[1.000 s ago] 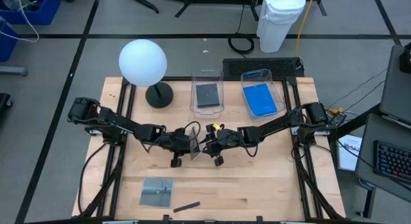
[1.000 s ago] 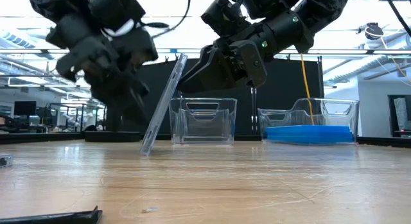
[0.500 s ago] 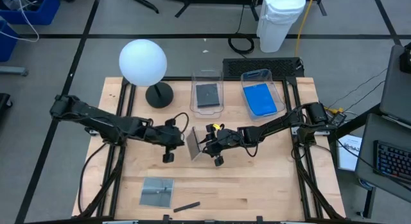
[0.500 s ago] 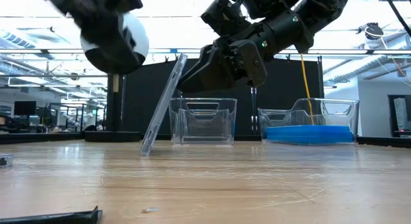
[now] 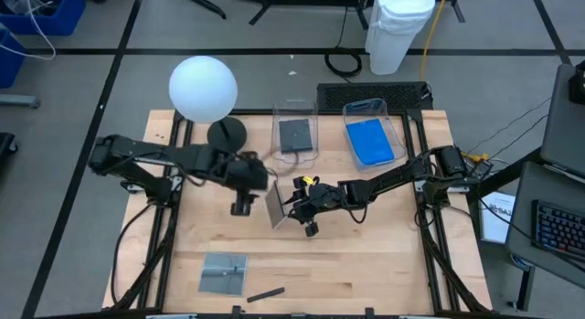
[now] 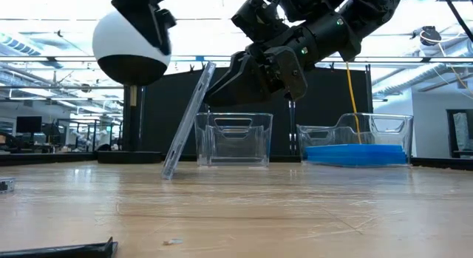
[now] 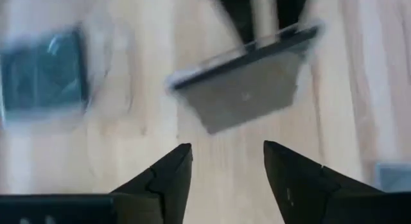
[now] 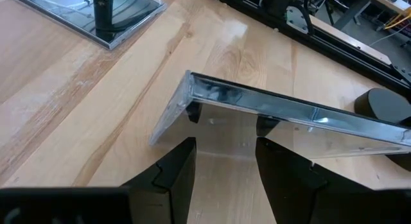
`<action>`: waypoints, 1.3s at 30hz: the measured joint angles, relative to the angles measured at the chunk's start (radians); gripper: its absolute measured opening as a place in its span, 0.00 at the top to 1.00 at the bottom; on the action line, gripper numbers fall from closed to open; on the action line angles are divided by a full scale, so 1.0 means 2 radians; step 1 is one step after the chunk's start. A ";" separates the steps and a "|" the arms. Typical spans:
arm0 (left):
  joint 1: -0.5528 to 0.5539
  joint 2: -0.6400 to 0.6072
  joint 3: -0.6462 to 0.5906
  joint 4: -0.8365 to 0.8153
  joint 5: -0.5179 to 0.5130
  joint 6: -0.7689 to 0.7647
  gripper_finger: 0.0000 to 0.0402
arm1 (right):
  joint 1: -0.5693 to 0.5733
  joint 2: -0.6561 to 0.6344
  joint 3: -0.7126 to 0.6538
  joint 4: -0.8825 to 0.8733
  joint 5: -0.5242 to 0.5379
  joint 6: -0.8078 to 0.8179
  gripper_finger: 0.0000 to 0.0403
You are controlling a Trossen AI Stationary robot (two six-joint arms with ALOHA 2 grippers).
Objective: Pick & place jewel cases by type
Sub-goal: Put the top black CD case into the left transparent bin
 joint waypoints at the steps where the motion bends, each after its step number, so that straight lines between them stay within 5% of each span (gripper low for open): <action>1: -0.003 0.010 0.008 0.003 -0.004 0.030 0.50 | 0.000 0.000 0.000 0.000 0.000 0.000 0.61; 11: -0.003 0.118 0.112 -0.020 -0.049 0.197 0.55 | 0.000 0.000 0.000 -0.001 0.001 0.002 0.61; 19: 0.006 0.172 0.132 -0.067 -0.101 0.279 0.56 | 0.000 0.000 0.000 -0.009 0.001 0.007 0.61; 39: 0.024 0.180 0.132 -0.062 -0.052 0.332 0.56 | 0.002 0.000 0.000 -0.015 0.001 0.004 0.61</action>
